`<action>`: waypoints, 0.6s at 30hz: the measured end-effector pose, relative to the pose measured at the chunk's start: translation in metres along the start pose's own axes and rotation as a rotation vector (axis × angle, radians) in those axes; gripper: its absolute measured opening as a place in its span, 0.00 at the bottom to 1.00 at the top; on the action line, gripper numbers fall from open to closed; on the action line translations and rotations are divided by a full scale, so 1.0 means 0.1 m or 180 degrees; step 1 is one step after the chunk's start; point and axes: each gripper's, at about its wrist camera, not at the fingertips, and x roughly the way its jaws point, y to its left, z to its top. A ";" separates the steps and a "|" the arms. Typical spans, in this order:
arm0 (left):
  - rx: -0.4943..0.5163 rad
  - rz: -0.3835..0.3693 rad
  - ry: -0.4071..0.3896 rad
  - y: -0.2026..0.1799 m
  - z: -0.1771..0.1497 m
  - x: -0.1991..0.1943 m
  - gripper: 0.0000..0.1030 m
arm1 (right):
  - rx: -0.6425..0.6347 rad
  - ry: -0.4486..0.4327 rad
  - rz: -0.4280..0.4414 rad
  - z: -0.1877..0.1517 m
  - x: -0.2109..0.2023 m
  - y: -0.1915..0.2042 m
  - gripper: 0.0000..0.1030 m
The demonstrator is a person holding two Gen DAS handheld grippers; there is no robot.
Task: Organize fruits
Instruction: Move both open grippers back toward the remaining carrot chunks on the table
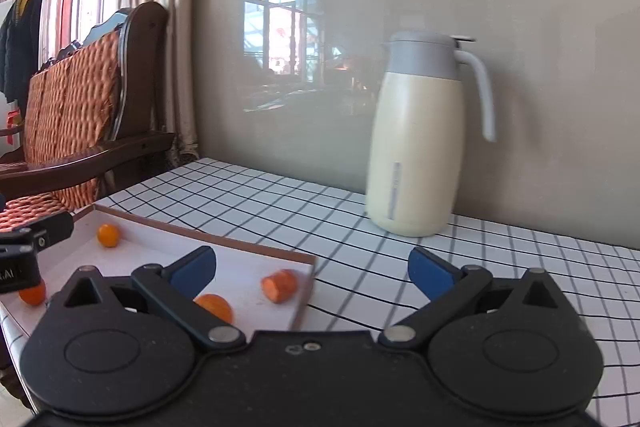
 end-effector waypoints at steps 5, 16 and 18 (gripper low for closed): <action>0.0125 -0.0139 -0.0034 -0.33 0.04 -0.10 1.00 | 0.0031 -0.0007 -0.0074 -0.02 -0.10 -0.19 0.94; -0.0050 -0.0604 0.0073 -0.84 0.08 -0.23 1.00 | 0.0129 0.0008 -0.0262 -0.12 -0.28 -0.66 0.94; -0.0028 -0.0610 0.0066 -0.94 0.07 -0.24 1.00 | 0.0149 0.0020 -0.0305 -0.14 -0.30 -0.76 0.94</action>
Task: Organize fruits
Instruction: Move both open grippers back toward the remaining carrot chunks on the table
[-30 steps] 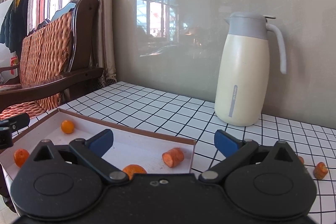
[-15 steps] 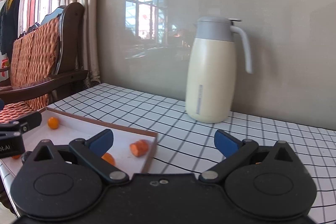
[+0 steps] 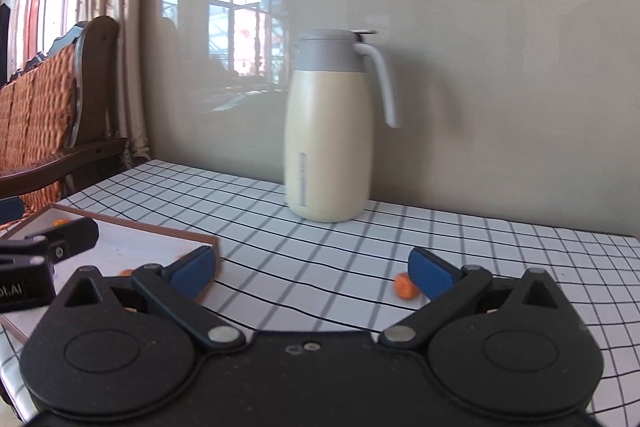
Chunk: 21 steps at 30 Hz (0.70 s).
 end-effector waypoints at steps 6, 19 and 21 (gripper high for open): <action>0.0249 -0.0094 -0.0059 -0.42 -0.07 0.05 1.00 | 0.0070 0.0042 -0.0171 -0.08 -0.01 -0.30 0.94; 0.0360 -0.0493 0.0096 -1.09 -0.12 0.32 1.00 | 0.0198 0.0328 -0.0663 -0.27 0.25 -0.96 0.93; 0.0361 -0.0516 0.0129 -1.17 -0.13 0.41 1.00 | 0.0202 0.0381 -0.0731 -0.29 0.35 -1.04 0.91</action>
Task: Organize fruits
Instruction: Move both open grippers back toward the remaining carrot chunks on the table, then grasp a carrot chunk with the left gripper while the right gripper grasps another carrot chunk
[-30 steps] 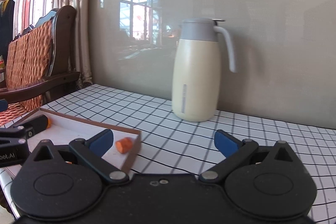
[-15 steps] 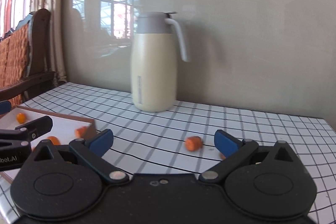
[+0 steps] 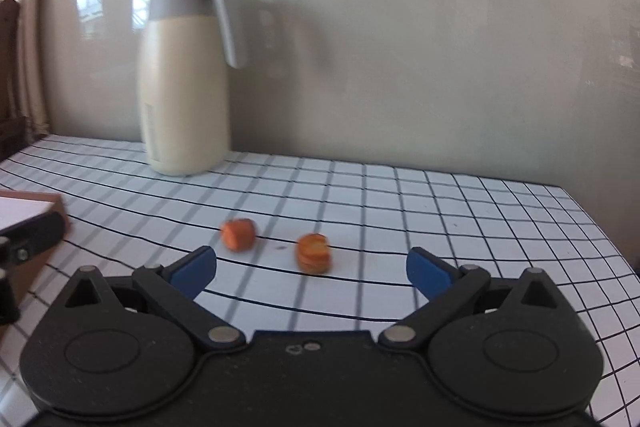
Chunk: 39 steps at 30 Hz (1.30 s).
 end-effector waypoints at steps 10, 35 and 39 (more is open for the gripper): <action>0.0043 -0.0101 0.0173 -0.18 -0.02 0.50 1.00 | -0.0108 0.0329 -0.0151 0.03 0.66 0.01 0.86; 0.0016 -0.0506 0.0568 -0.65 -0.04 1.17 1.00 | 0.0019 0.0368 -0.0243 -0.09 0.82 -0.39 0.64; 0.0059 -0.0512 0.0619 -0.73 -0.02 1.27 1.00 | 0.0052 0.0389 -0.0216 -0.07 0.88 -0.41 0.62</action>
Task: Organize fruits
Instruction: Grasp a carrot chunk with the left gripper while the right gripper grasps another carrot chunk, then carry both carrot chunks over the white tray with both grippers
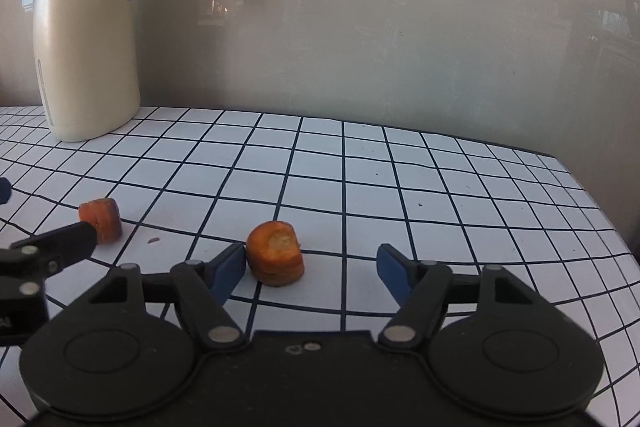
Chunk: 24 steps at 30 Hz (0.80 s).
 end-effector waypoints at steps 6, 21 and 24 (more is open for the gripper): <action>0.0072 -0.0025 0.0197 -0.07 0.06 0.18 0.81 | 0.0027 0.0004 0.0065 0.01 0.00 -0.05 0.52; 0.0387 -0.0096 0.0154 -0.27 0.07 0.20 0.34 | 0.0055 -0.0012 0.0253 -0.05 -0.20 -0.15 0.21; 0.0370 -0.0092 0.0002 -0.27 0.06 0.09 0.34 | 0.0018 -0.0028 0.0246 -0.09 -0.28 -0.14 0.21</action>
